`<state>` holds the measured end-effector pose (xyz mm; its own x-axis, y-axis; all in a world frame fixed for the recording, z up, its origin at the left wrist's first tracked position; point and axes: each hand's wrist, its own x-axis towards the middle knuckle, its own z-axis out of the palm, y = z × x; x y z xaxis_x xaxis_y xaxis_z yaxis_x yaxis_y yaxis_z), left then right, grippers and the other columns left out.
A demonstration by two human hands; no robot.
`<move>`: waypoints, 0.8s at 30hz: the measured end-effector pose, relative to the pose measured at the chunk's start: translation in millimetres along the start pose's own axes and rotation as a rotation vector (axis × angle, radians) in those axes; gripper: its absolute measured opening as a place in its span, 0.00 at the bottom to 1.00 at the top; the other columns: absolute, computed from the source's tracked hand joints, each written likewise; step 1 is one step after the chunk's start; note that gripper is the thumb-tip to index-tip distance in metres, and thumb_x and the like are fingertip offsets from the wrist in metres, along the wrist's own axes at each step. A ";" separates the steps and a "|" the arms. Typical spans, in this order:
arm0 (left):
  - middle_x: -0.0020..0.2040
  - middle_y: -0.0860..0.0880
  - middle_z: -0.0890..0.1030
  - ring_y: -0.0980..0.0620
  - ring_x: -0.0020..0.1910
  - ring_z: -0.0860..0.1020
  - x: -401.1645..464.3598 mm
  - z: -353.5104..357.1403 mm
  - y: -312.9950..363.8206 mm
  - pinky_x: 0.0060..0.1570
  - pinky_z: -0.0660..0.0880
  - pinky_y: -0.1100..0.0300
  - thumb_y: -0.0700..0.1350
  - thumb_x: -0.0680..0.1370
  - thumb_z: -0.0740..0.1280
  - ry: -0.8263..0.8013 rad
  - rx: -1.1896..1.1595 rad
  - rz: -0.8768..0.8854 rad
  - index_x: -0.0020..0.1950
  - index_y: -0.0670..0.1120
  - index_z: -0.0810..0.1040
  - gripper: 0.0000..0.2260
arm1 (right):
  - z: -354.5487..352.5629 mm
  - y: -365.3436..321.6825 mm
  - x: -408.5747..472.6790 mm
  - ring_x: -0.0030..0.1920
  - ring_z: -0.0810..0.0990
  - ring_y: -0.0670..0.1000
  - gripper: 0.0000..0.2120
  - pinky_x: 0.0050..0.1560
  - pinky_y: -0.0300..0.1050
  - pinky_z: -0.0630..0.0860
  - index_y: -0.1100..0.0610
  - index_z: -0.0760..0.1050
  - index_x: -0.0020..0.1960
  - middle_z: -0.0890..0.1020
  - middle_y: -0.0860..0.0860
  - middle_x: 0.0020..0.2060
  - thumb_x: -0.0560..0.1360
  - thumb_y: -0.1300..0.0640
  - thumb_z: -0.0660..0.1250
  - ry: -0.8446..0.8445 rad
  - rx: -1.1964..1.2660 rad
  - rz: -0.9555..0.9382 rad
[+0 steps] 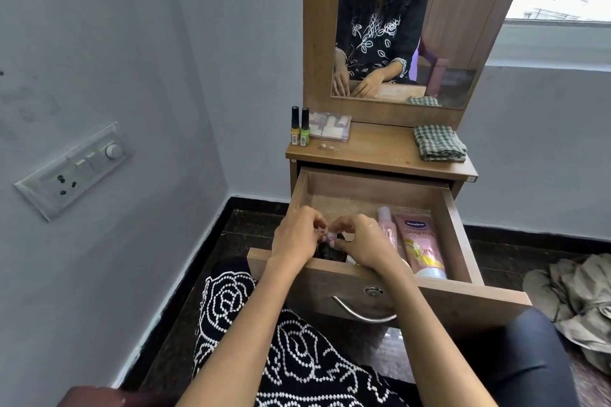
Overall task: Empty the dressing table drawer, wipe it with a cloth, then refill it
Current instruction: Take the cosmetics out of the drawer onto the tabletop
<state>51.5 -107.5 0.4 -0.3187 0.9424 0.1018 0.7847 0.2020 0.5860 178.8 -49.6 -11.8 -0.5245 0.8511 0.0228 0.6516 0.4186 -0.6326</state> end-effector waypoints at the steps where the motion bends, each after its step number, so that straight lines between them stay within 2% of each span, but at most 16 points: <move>1: 0.50 0.51 0.83 0.53 0.50 0.80 -0.3 -0.3 0.2 0.52 0.77 0.53 0.43 0.75 0.68 0.005 0.001 0.004 0.52 0.49 0.82 0.07 | -0.4 -0.7 -0.1 0.57 0.79 0.50 0.11 0.60 0.47 0.74 0.54 0.81 0.53 0.83 0.50 0.53 0.71 0.59 0.72 0.000 0.000 0.001; 5: 0.52 0.49 0.82 0.52 0.52 0.79 -1.7 -1.0 0.4 0.53 0.76 0.54 0.43 0.76 0.68 0.024 -0.010 0.020 0.54 0.48 0.81 0.08 | -1.9 -3.4 0.5 0.56 0.78 0.50 0.11 0.58 0.46 0.75 0.55 0.80 0.54 0.83 0.50 0.52 0.72 0.60 0.71 -0.012 0.004 -0.001; 10: 0.56 0.48 0.81 0.49 0.55 0.78 -0.8 -1.1 -0.4 0.56 0.75 0.52 0.42 0.77 0.65 0.051 -0.048 0.037 0.61 0.46 0.77 0.13 | -3.1 -5.2 1.6 0.53 0.78 0.48 0.11 0.53 0.41 0.73 0.56 0.80 0.55 0.83 0.50 0.50 0.73 0.61 0.70 0.007 0.042 -0.009; 14: 0.57 0.47 0.79 0.51 0.56 0.77 4.7 -3.7 -1.3 0.56 0.74 0.59 0.41 0.78 0.65 0.082 -0.116 0.055 0.66 0.45 0.73 0.17 | -3.4 -8.3 6.2 0.48 0.81 0.52 0.07 0.48 0.45 0.76 0.56 0.78 0.52 0.82 0.50 0.45 0.74 0.62 0.69 0.024 0.162 -0.007; 17: 0.61 0.48 0.76 0.52 0.58 0.75 11.2 -9.3 -0.3 0.56 0.70 0.63 0.40 0.78 0.63 0.121 -0.171 0.063 0.66 0.45 0.73 0.16 | -5.8 -13.1 12.2 0.44 0.82 0.50 0.06 0.47 0.46 0.77 0.53 0.75 0.50 0.81 0.49 0.46 0.75 0.61 0.67 0.074 0.216 -0.048; 21: 0.61 0.50 0.74 0.59 0.52 0.73 20.5 -20.4 1.9 0.46 0.69 0.73 0.41 0.79 0.62 0.214 -0.314 0.080 0.65 0.46 0.73 0.14 | -13.1 -27.0 22.9 0.48 0.76 0.39 0.08 0.49 0.31 0.74 0.55 0.75 0.55 0.78 0.45 0.48 0.78 0.63 0.63 0.179 0.345 -0.166; 24: 0.60 0.49 0.75 0.59 0.54 0.72 32.8 -28.7 4.0 0.51 0.71 0.68 0.43 0.80 0.61 0.335 -0.427 0.115 0.63 0.45 0.74 0.12 | -18.2 -42.4 36.6 0.51 0.76 0.39 0.09 0.49 0.29 0.74 0.57 0.75 0.58 0.78 0.45 0.50 0.79 0.63 0.61 0.253 0.469 -0.225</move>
<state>29.0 -83.4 29.2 -0.4497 0.8017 0.3938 0.5615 -0.0892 0.8227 142.0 -30.3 29.9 -0.4371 0.8309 0.3443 0.1962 0.4616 -0.8651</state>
